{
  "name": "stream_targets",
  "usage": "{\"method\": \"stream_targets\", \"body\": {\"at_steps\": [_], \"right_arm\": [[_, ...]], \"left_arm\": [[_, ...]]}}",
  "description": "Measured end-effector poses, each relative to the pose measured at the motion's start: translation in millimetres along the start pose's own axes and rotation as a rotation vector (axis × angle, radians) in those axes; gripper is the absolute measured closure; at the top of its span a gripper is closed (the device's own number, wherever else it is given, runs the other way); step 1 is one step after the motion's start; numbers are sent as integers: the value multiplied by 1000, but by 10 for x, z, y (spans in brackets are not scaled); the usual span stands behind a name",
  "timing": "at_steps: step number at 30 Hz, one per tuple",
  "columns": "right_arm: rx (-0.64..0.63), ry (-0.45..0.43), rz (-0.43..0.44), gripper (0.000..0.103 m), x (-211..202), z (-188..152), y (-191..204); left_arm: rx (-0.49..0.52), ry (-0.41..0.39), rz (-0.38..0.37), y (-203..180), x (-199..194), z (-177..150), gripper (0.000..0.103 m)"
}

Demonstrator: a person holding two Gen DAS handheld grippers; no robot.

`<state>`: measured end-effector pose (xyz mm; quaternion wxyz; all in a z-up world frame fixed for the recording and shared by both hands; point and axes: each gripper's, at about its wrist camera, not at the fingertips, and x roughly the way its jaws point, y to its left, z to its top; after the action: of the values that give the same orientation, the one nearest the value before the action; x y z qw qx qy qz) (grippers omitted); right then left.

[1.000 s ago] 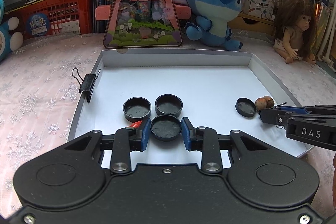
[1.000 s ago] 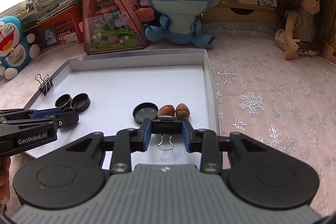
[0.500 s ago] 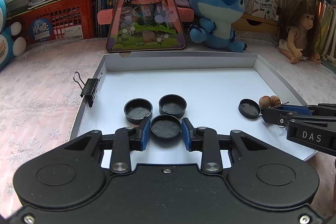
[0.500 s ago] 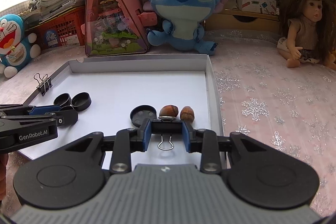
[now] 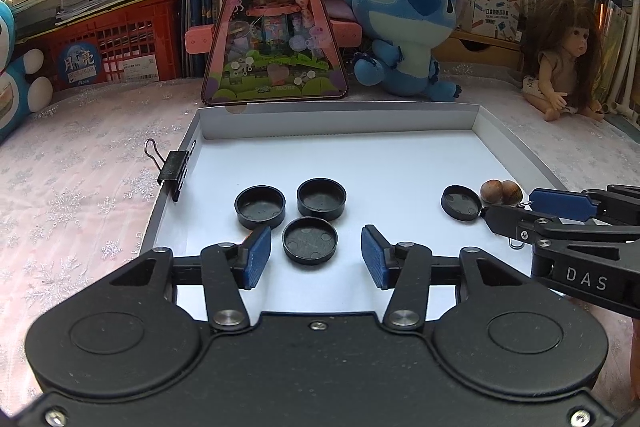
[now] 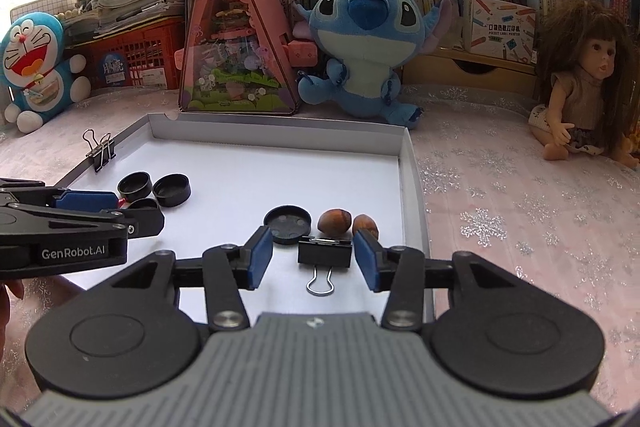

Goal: Organize rigid objects
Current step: 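Open both grippers to release the lid and clip in the tray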

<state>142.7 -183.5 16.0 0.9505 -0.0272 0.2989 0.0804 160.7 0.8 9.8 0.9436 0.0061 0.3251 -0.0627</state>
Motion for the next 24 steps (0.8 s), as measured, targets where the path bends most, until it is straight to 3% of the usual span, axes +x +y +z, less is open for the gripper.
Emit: {"method": "stream_targets", "body": {"at_steps": [9,24], "right_arm": [[-27,-48,12,30,-231,-46,27],[6,-94,38,27,-577,-198,-46]], "left_arm": [[18,-49,-44,-62,-306,-52,37],[63,-93,-94,-218,-730,-271,33]]}}
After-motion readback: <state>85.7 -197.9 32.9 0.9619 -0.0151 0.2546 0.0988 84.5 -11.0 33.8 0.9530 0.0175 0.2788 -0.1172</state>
